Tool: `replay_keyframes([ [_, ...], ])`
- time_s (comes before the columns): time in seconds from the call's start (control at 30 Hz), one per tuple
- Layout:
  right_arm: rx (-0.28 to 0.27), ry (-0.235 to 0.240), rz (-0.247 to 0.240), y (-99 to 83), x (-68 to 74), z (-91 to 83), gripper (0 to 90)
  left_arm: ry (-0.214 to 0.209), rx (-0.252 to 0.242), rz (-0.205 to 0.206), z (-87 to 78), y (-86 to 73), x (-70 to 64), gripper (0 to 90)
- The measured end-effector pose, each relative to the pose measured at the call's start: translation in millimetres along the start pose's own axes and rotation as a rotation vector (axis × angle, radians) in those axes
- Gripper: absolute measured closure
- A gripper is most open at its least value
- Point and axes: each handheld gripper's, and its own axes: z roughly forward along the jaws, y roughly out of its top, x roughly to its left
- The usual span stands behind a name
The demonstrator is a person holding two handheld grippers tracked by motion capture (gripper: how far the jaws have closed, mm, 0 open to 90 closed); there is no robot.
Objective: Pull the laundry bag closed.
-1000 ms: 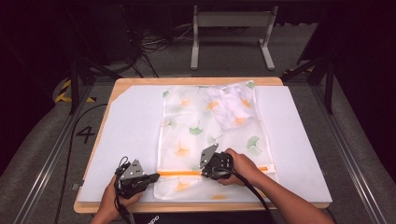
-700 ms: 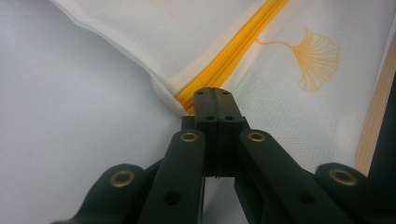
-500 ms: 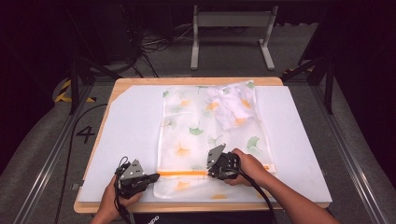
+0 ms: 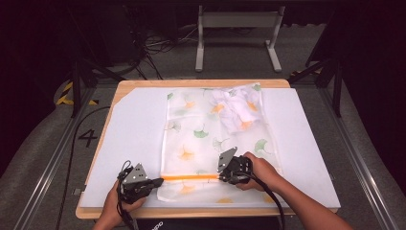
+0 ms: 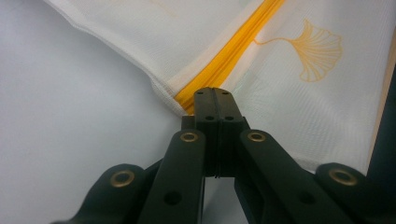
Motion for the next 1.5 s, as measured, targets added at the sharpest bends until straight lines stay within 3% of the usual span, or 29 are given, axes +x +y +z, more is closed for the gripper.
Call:
replay_keyframes([
  [0.47,0.009,-0.016,0.045,-26.3,-3.9,-12.5,84.3,-0.003,0.000,-0.004,0.0,0.0,0.4,90.0],
  [1.07,0.056,-0.030,0.043,-39.3,-6.0,-21.5,84.3,-0.005,0.000,-0.005,-0.1,-0.1,0.5,90.0],
  [1.5,0.078,-0.051,0.085,-59.7,-10.3,-32.4,84.3,-0.006,0.000,-0.007,-0.1,-0.1,0.7,90.0],
])
